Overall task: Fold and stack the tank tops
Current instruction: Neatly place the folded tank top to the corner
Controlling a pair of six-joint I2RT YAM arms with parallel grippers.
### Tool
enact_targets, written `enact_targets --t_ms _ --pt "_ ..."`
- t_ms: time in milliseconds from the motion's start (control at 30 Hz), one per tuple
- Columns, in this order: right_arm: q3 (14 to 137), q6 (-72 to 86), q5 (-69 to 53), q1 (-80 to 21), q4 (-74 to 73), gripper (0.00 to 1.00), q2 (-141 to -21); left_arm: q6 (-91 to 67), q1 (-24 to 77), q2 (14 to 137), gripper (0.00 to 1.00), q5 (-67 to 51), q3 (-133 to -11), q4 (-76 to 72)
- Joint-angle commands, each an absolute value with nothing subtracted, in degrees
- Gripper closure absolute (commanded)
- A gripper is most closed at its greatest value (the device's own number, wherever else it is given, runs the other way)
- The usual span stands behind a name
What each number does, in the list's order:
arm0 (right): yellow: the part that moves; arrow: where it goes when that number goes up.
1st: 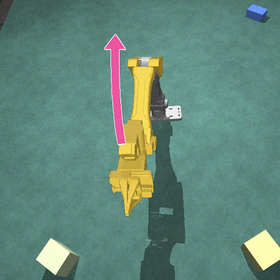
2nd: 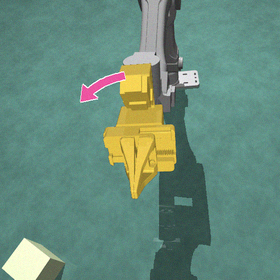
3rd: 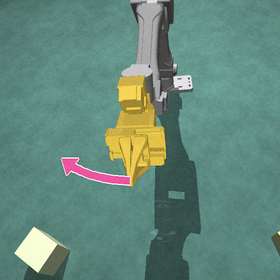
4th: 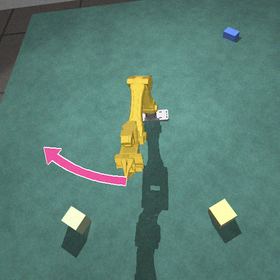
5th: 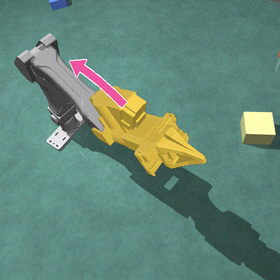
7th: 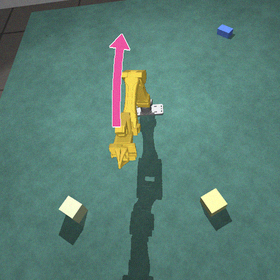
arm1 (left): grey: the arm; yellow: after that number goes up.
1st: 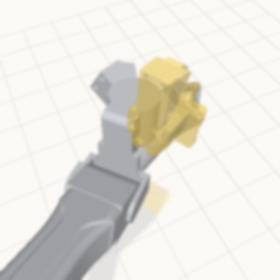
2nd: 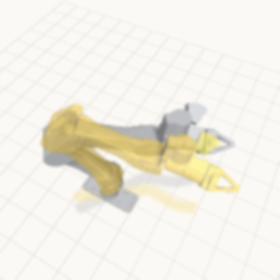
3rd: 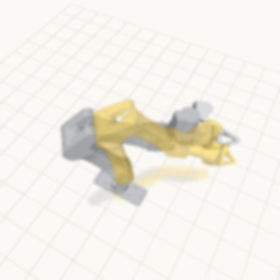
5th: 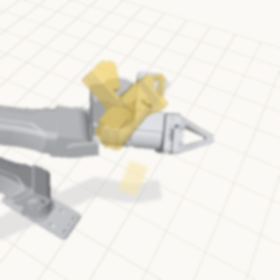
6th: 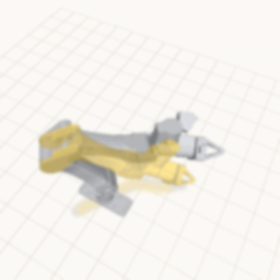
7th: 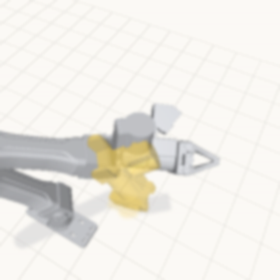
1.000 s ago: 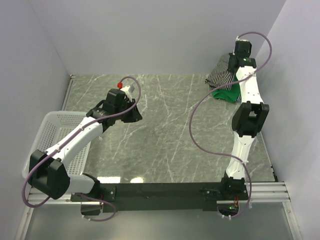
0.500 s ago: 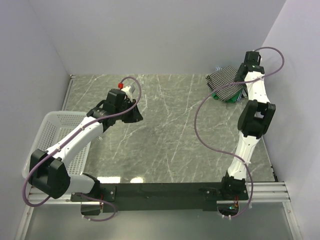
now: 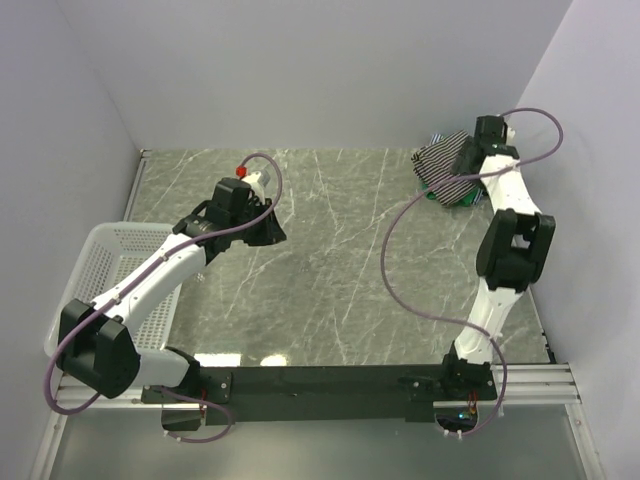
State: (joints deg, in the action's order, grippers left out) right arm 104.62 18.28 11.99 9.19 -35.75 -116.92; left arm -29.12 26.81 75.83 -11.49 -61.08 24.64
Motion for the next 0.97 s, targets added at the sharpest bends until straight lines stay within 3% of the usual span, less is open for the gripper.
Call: enact_targets --t_ms 0,333,533,700,933 --pt "97.1 21.4 12.6 4.9 -27.0 0.14 -102.5 -27.9 26.5 72.6 0.73 -9.9 -61.5 23.6" --pt "58.9 24.6 9.5 -12.1 -12.8 0.08 -71.5 -27.2 26.6 69.1 0.71 -6.0 -61.1 24.8" --pt "42.7 28.4 7.5 -21.0 -8.5 0.07 -54.7 -27.7 26.5 66.8 0.69 -3.7 -59.8 25.2" --pt "38.1 28.2 6.9 -22.1 -8.7 0.06 -46.4 -27.1 26.5 64.2 0.68 -1.8 -57.8 26.1" --pt "39.3 27.2 4.6 -22.1 -9.9 0.05 -47.5 -27.3 26.6 62.8 0.68 -1.0 -56.7 25.6"
